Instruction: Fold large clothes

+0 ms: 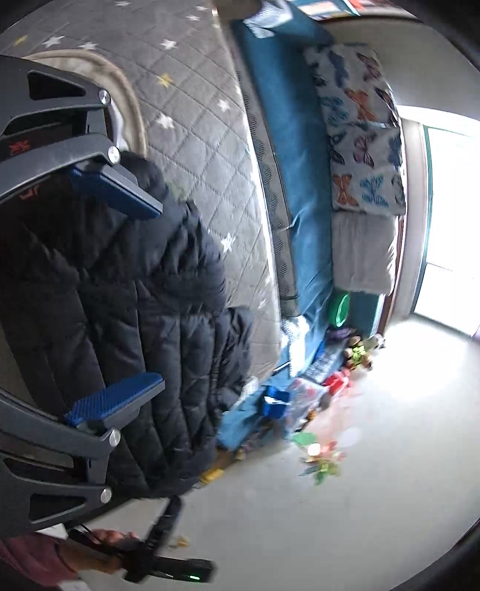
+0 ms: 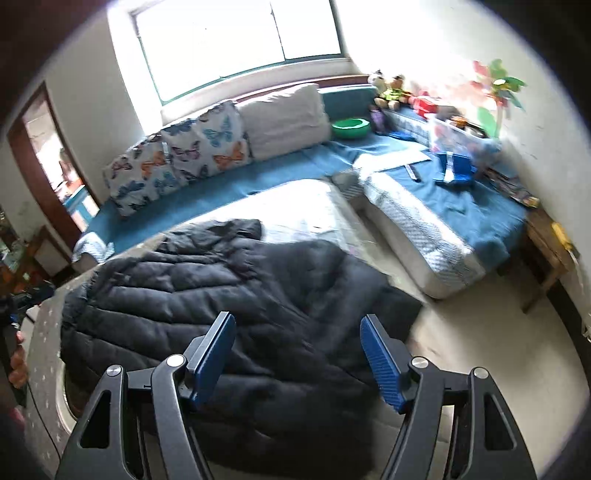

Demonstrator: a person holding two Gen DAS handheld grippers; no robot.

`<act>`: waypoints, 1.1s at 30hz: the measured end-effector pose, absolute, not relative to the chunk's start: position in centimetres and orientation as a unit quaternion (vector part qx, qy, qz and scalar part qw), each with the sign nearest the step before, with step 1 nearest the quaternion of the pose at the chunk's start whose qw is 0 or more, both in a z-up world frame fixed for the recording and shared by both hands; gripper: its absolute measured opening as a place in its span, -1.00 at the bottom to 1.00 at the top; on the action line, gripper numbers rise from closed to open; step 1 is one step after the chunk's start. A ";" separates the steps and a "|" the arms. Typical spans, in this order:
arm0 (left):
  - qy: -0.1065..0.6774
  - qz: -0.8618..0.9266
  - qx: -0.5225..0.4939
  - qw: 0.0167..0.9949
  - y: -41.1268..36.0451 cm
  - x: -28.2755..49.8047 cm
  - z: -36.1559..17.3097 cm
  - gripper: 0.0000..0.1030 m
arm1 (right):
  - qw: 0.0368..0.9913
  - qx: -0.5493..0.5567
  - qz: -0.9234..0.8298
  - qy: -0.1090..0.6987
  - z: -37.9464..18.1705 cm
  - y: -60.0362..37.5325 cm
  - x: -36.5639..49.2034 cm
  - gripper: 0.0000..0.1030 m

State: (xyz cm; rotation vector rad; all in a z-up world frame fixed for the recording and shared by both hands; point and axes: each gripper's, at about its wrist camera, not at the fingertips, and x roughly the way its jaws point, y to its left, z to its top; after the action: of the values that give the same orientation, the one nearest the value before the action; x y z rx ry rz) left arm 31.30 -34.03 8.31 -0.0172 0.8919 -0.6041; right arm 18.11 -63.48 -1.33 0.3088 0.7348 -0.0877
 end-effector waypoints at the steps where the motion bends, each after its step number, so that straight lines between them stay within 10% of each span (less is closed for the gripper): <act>1: 0.428 -0.288 0.002 0.857 -35.5 31.5 7.8 0.54 | 0.920 0.150 -0.040 0.360 -1.5 -63.2 18.5 0.49; 33: 0.458 -0.256 0.085 0.847 -40.1 35.6 -3.6 0.55 | 0.902 0.160 -0.063 0.397 -7.1 -63.2 22.6 0.86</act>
State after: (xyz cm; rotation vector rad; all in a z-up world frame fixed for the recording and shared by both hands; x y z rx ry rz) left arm 35.64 -40.13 -3.63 0.1782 0.9662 -0.5402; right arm 22.62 -63.15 -7.09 0.3300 0.8201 -0.1304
